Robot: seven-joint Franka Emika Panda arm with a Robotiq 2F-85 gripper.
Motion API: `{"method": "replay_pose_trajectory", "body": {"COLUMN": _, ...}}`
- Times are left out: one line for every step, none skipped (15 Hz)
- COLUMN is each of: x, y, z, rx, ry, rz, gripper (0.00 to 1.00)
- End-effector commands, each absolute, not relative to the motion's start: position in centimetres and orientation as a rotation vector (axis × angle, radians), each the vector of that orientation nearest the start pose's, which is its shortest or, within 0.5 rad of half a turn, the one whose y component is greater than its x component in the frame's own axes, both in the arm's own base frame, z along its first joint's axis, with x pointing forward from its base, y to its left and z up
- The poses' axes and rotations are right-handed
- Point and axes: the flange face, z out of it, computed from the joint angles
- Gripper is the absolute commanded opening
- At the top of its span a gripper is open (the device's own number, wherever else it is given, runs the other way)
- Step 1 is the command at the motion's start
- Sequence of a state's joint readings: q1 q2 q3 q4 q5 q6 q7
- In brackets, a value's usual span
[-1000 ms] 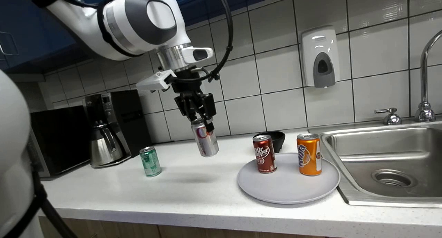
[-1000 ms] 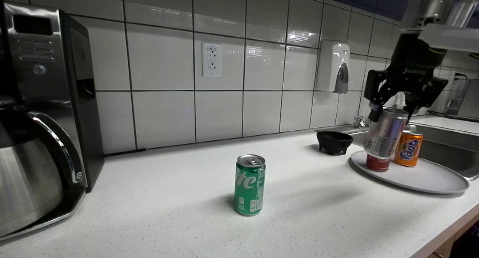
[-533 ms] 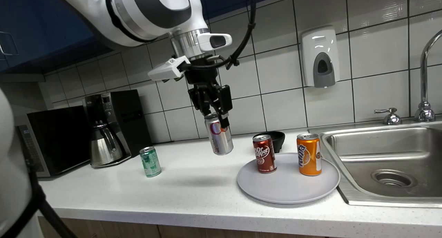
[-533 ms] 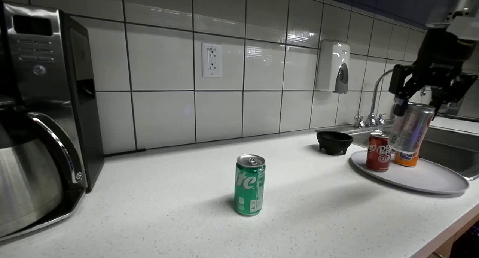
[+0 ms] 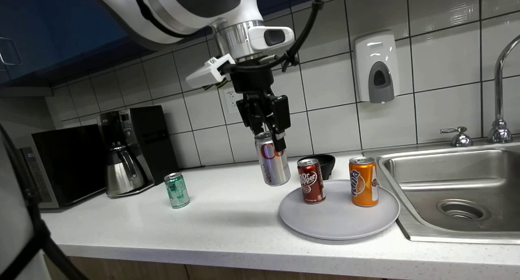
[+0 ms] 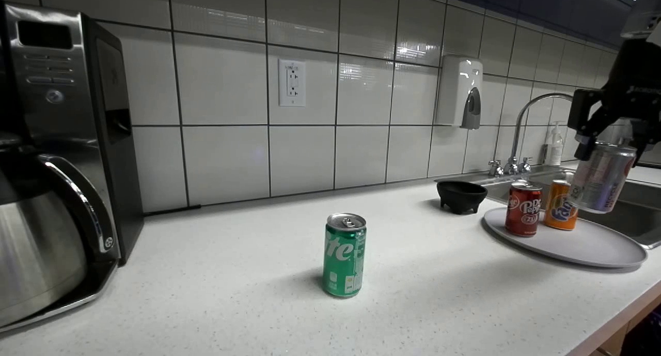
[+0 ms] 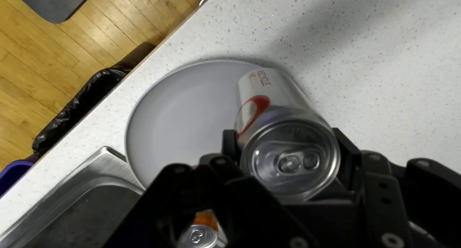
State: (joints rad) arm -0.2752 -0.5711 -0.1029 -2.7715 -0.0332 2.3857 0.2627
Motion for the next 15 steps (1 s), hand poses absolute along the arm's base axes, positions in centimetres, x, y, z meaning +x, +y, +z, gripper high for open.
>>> {"method": "replay_pose_trajectory", "body": {"x": 33.4, "y": -14.3, "z": 39.9, "rx": -2.983, "ry": 0.979, "rz": -0.318, "gripper": 0.38}}
{"method": "replay_pose_trajectory", "body": {"x": 33.5, "y": -14.5, "z": 39.7, "rx": -2.983, "ry": 0.994, "rz": -0.323, "gripper": 0.38}}
{"method": "replay_pose_trajectory", "body": {"x": 33.6, "y": -14.8, "z": 39.4, "rx": -2.983, "ry": 1.008, "rz": -0.325, "gripper": 0.38}}
{"method": "replay_pose_trajectory", "body": {"x": 33.8, "y": -15.2, "z": 39.1, "rx": -2.985, "ry": 1.025, "rz": -0.325, "gripper": 0.38}}
{"method": "replay_pose_trajectory", "body": {"x": 34.2, "y": -15.7, "z": 38.8, "rx": -2.983, "ry": 1.038, "rz": -0.327, "gripper": 0.38}}
{"method": "replay_pose_trajectory", "body": {"x": 34.4, "y": -16.1, "z": 38.7, "rx": -2.983, "ry": 1.047, "rz": -0.332, "gripper": 0.38}}
{"method": "replay_pose_trajectory", "body": {"x": 34.7, "y": -16.5, "z": 38.4, "rx": -2.983, "ry": 1.060, "rz": -0.338, "gripper": 0.38}}
{"method": "replay_pose_trajectory", "body": {"x": 35.0, "y": -16.9, "z": 38.2, "rx": -2.982, "ry": 1.072, "rz": -0.341, "gripper": 0.38}}
{"method": "replay_pose_trajectory", "body": {"x": 35.2, "y": -17.2, "z": 37.9, "rx": -2.981, "ry": 1.084, "rz": -0.345, "gripper": 0.38}}
{"method": "replay_pose_trajectory", "body": {"x": 35.3, "y": -17.5, "z": 37.7, "rx": -2.979, "ry": 1.096, "rz": -0.351, "gripper": 0.38}}
{"method": "replay_pose_trajectory", "body": {"x": 35.5, "y": -17.9, "z": 37.5, "rx": -2.977, "ry": 1.111, "rz": -0.353, "gripper": 0.38}}
{"method": "replay_pose_trajectory", "body": {"x": 35.6, "y": -18.2, "z": 37.3, "rx": -2.972, "ry": 1.124, "rz": -0.355, "gripper": 0.38}}
{"method": "replay_pose_trajectory", "body": {"x": 35.6, "y": -18.5, "z": 37.1, "rx": -2.968, "ry": 1.139, "rz": -0.354, "gripper": 0.38}}
{"method": "replay_pose_trajectory", "body": {"x": 35.6, "y": -18.8, "z": 36.9, "rx": -2.965, "ry": 1.153, "rz": -0.350, "gripper": 0.38}}
{"method": "replay_pose_trajectory", "body": {"x": 35.6, "y": -19.0, "z": 36.7, "rx": -2.960, "ry": 1.165, "rz": -0.350, "gripper": 0.38}}
